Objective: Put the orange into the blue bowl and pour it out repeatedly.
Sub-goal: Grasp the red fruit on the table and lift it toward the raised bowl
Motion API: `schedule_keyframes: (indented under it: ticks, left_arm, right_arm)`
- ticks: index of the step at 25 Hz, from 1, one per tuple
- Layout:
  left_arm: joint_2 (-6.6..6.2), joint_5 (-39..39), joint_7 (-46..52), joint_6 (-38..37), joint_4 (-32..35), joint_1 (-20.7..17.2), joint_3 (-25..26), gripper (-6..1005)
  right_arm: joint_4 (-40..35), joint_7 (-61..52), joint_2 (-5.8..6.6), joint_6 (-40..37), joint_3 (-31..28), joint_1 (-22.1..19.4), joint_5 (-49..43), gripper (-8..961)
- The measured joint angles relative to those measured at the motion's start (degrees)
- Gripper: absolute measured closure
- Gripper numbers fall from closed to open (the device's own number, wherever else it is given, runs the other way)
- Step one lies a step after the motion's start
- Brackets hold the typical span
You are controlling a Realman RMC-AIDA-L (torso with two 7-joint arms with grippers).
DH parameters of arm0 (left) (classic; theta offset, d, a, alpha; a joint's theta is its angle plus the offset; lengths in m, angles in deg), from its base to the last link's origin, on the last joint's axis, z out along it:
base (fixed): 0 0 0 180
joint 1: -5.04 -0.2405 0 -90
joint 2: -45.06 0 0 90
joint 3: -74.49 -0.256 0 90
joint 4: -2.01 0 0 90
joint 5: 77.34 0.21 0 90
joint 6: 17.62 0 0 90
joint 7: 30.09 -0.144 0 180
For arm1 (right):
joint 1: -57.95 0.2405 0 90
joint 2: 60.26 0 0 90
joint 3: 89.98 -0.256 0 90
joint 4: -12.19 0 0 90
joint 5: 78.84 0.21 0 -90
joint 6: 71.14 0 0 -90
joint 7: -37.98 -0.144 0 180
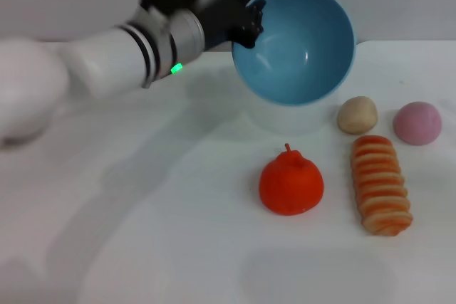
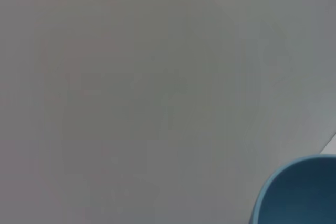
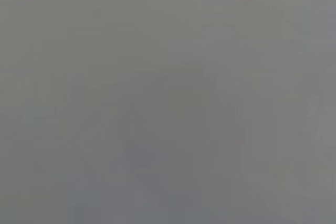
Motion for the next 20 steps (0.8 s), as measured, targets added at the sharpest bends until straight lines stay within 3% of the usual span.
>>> schedule_keyframes:
  ticks: [4, 7, 11, 20]
  left_arm:
    - [-0.08, 0.1, 5.1, -7.4, -5.8, 4.0, 5.7, 1000]
    - [0.0, 0.0, 5.4, -7.4, -8.9, 5.6, 6.6, 999]
    - [0.02, -0.2, 5.4, -7.1, -10.9, 6.5, 7.4, 1000]
    - [0.19, -0.5, 5.6, -7.1, -11.2, 6.3, 7.4, 999]
  right_arm:
    - [-5.9, -10.2, 0.14, -2.0, 3.4, 2.1, -11.6, 401]
    - [-7.6, -17.2, 0.14, -3.8, 5.2, 5.1, -22.1, 408]
    - [-6.9, -20.4, -0.26, -4.3, 9.3, 8.6, -29.5, 422]
    - [-1.8, -19.6, -4.33, 5.3, 15.3, 15.0, -36.9, 453]
